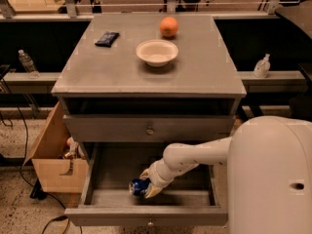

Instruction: Place pepsi can into middle drawer

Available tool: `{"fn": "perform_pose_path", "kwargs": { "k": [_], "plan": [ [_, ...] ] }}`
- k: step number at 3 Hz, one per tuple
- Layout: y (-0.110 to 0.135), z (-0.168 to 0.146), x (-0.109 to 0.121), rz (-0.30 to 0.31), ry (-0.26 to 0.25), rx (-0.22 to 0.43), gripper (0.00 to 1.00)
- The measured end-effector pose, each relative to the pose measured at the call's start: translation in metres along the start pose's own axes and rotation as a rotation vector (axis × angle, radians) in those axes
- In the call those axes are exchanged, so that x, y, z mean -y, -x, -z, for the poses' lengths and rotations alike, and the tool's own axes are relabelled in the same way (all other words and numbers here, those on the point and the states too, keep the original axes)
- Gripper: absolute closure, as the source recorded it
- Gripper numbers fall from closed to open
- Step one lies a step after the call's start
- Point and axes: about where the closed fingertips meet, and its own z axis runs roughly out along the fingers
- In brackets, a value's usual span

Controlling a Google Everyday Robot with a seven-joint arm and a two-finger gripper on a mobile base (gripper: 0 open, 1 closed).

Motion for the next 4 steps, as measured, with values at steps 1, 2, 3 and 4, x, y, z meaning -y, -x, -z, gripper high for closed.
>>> {"fn": "perform_pose_path", "kwargs": {
  "k": [1,2,3,4],
  "plan": [
    [0.0006,-0.0013,-0.0010,0.000,0.003,0.001,0.12],
    [0.0012,-0.0026,-0.0020,0.001,0.006,0.003,0.00],
    [0.0012,-0.0026,-0.0021,0.001,0.006,0.003,0.00],
    [0.0058,-0.0013,0.0050,0.022,0.025,-0.005,0.00]
  ]
}}
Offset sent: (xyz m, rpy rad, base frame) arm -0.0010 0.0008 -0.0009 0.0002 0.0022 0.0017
